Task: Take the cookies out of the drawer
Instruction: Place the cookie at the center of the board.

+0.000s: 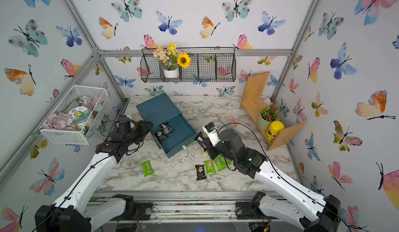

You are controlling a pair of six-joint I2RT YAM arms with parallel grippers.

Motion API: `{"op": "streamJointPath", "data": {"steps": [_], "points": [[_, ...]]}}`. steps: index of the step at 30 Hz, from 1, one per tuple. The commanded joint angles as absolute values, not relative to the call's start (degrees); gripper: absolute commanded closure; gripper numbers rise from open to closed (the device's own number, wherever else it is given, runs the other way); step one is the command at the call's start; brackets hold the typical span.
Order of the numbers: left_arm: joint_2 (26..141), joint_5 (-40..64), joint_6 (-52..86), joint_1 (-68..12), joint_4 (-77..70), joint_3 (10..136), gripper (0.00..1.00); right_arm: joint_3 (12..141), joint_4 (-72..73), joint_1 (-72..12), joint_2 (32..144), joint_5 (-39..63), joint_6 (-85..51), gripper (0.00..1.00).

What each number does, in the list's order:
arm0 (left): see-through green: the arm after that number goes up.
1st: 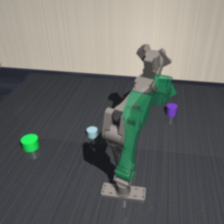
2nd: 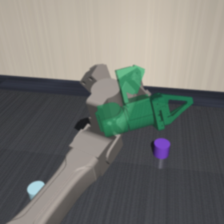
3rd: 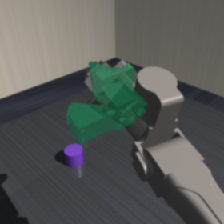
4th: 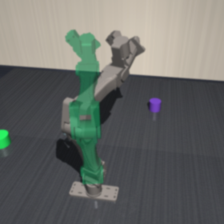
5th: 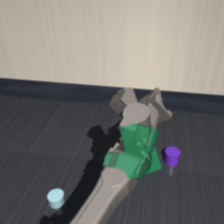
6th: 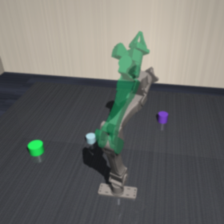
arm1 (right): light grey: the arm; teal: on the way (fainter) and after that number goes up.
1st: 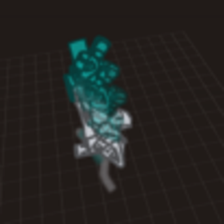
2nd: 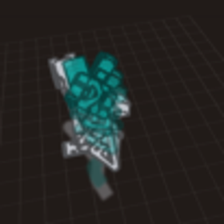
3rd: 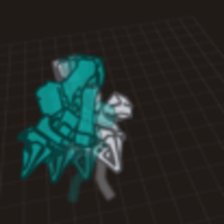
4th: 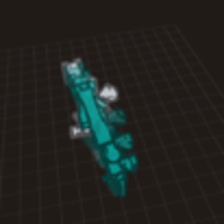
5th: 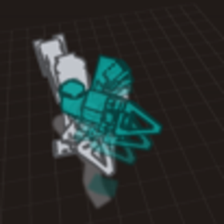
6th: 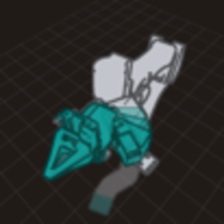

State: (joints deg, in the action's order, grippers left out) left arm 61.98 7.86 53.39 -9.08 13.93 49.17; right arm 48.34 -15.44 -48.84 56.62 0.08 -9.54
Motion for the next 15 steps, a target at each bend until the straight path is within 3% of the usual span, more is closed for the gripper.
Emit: {"op": "streamJointPath", "data": {"steps": [1,6,15], "points": [[62.9,9.4,52.9,-8.7,15.7,48.3,0.44,41.7,-12.4,-49.1,55.3,-1.3,-22.2,0.98],[63.1,9.6,52.9,-8.7,15.6,48.2,0.44,32.9,-2.4,-49.4,56.8,-0.1,-27.8,0.98],[63.2,9.9,53.1,-8.7,15.5,47.9,0.44,26.3,18.0,-51.3,70.7,-0.8,-29.8,0.98]]}}
